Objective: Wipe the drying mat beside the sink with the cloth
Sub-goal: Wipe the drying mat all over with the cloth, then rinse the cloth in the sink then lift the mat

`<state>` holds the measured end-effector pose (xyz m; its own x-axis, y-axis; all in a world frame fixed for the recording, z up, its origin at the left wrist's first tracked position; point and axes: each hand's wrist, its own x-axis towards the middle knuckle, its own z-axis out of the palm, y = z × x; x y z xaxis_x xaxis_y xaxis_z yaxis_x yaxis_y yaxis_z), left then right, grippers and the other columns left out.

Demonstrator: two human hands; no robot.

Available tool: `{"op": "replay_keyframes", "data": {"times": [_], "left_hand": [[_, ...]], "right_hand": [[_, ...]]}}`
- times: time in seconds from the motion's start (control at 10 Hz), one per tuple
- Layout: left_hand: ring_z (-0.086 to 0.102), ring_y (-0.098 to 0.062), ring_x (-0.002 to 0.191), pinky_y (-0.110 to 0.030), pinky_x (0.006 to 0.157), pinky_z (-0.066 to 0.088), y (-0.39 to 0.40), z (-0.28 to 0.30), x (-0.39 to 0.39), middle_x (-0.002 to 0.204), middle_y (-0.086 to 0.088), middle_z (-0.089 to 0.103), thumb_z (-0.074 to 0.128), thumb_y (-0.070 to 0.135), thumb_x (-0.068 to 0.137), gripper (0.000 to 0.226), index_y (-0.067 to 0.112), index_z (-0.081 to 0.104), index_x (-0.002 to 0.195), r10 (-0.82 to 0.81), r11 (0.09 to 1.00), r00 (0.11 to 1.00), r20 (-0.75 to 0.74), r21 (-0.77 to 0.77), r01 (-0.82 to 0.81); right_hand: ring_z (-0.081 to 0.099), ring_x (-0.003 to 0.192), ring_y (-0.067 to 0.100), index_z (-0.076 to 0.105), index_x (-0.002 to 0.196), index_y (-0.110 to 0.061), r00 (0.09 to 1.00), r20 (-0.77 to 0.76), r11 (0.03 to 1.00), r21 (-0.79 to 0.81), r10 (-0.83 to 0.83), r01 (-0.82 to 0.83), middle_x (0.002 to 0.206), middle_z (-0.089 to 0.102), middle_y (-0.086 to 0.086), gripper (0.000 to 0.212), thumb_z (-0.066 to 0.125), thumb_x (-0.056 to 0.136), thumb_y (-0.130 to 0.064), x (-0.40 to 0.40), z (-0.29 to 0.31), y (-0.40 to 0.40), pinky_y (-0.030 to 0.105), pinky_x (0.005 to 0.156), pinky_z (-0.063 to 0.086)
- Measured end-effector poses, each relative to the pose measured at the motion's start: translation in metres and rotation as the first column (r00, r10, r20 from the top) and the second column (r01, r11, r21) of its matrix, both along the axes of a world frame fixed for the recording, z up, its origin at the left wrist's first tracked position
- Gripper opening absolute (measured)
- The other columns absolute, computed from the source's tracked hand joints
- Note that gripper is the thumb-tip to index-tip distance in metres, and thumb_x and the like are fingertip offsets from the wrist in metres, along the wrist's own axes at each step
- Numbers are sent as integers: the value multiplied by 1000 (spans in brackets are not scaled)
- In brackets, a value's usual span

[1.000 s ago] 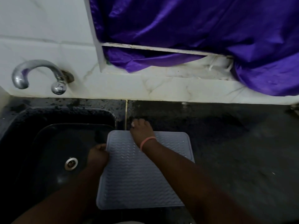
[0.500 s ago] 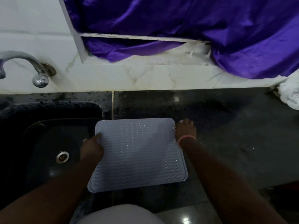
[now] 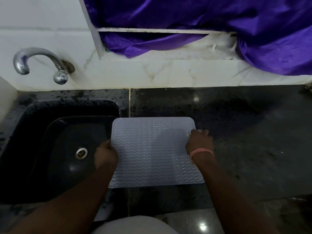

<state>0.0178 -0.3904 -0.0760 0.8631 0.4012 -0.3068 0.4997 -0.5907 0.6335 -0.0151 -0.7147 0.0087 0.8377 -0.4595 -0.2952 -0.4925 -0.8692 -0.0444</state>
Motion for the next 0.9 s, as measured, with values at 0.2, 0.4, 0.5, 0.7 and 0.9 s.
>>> {"op": "replay_keyframes", "data": {"times": [0.2,0.4,0.5,0.7,0.9], "left_hand": [[63,-36,113,-44,101,49,18,1,-11,121,-15,69,58,8,92,34,11,66,125,64,994,997,52,-88,-59],[66,-28,68,-35,70,58,25,14,-15,84,-19,66,40,-4,95,29,6,53,118,392,651,917,-81,-679,-338],[63,-15,43,-18,42,50,38,16,-16,75,-14,59,54,10,90,9,14,51,98,410,349,876,-254,-844,-408],[52,-55,122,-55,112,31,112,-9,-32,118,-55,47,41,11,90,52,-34,33,115,314,153,945,-86,-978,-140],[53,-15,70,-27,66,45,89,9,-15,84,-3,55,39,17,105,23,18,50,85,385,502,858,-339,-703,-503]], "right_hand": [[53,119,39,54,132,-12,999,23,994,109,-25,22,138,46,22,37,51,95,-16,-1,-26,53,41,99,49],[47,126,42,43,143,-5,973,29,924,309,228,-226,144,40,28,51,54,93,-9,8,-28,184,46,105,45],[52,119,42,51,134,-12,887,26,760,506,460,-409,136,45,23,44,61,92,-17,7,-23,231,49,102,48],[61,99,32,61,112,-20,945,246,741,589,217,-324,117,49,11,29,60,86,-7,11,-21,196,37,87,55],[50,118,39,51,133,-11,992,110,983,175,-69,49,139,43,23,41,56,93,-13,25,-36,107,42,94,50]]}}
